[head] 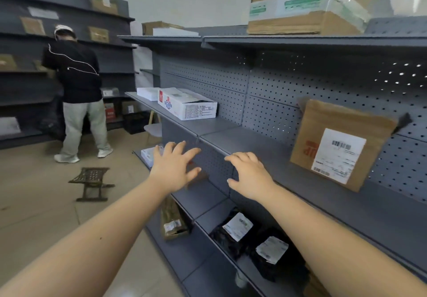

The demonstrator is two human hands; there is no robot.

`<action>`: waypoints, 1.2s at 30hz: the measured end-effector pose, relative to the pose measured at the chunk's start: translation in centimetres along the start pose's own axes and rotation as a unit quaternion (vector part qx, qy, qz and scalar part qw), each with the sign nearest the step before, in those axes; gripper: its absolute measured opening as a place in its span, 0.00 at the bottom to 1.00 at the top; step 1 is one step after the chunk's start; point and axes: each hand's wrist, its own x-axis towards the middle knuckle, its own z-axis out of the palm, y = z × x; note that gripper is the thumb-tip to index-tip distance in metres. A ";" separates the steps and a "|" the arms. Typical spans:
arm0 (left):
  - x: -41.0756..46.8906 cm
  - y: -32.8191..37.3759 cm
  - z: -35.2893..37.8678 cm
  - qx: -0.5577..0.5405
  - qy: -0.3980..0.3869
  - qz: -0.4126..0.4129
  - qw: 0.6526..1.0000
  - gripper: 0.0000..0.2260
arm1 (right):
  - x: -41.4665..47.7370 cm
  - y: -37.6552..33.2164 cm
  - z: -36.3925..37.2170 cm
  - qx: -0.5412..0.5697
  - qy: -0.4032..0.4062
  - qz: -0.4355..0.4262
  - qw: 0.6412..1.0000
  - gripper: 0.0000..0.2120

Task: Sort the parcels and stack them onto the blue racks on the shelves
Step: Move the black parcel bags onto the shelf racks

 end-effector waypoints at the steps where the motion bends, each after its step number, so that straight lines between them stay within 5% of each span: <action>1: -0.1 -1.2 0.4 0.000 -0.002 -0.004 1.000 0.26 | 0.8 -0.9 0.8 0.002 -0.005 -0.002 1.000 0.29; 14: 1.1 -8.9 8.1 -0.027 -0.030 0.024 0.999 0.27 | 5.2 -5.9 9.2 0.062 -0.024 0.077 0.995 0.28; 36: 4.5 4.6 23.5 -0.125 -0.146 0.106 0.976 0.29 | 1.4 7.0 21.5 0.126 -0.070 0.239 0.960 0.28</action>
